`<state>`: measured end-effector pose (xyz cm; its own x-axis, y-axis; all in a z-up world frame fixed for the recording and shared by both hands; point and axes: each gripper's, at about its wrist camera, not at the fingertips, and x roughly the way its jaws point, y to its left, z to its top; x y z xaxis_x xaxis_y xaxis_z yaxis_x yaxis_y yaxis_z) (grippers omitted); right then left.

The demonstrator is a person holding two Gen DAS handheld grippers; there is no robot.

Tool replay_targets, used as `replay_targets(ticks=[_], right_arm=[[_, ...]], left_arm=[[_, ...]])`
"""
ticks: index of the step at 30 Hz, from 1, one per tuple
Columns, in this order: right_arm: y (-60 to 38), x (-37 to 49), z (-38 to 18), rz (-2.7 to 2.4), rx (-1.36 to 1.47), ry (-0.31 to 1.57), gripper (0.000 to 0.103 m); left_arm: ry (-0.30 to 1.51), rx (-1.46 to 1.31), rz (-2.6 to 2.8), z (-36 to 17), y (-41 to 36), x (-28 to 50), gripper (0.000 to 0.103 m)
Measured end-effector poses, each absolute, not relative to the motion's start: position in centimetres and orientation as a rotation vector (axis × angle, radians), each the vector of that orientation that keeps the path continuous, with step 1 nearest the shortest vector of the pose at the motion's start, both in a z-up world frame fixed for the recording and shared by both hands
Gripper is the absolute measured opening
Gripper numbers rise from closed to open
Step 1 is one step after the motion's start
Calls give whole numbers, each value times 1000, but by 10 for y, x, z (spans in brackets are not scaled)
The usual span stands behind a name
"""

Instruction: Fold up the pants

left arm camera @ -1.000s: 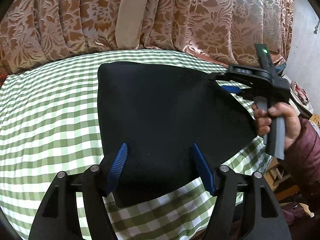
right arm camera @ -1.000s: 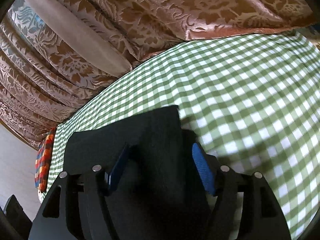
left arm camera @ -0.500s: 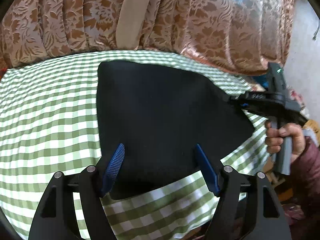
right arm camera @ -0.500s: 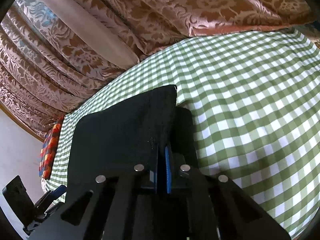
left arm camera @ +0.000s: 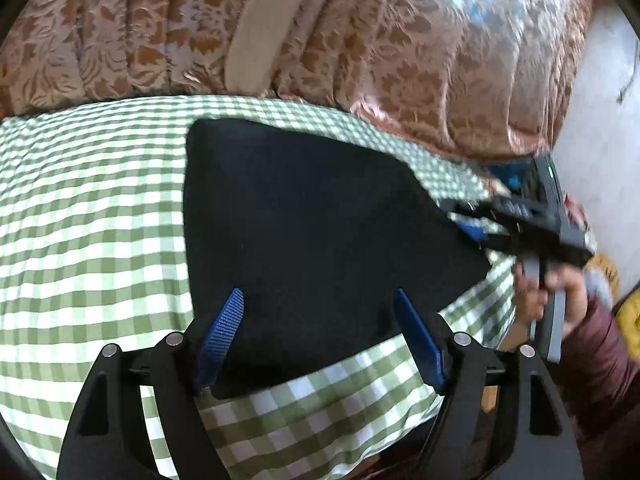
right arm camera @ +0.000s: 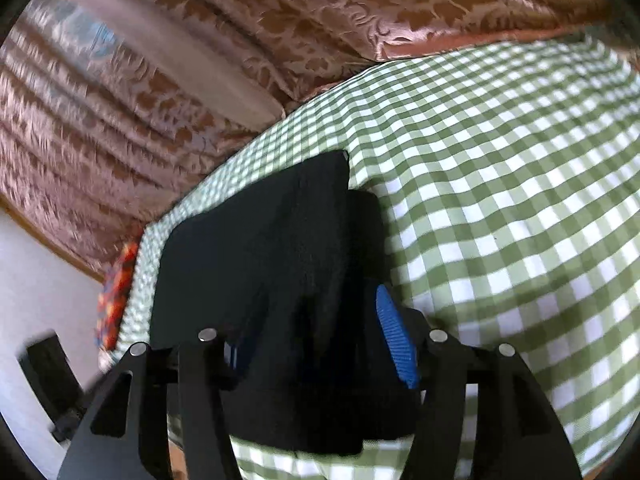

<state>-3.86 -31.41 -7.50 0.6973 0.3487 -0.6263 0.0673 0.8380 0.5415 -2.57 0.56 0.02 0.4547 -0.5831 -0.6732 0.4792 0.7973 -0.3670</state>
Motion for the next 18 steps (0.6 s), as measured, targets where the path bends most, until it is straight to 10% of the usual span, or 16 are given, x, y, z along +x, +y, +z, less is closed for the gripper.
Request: replay_targets(ticks=[18], right_arm=[[-324,-37,-83,199,572,812,73]], left_arm=[[885,-104,-609,4,17,-15,78]])
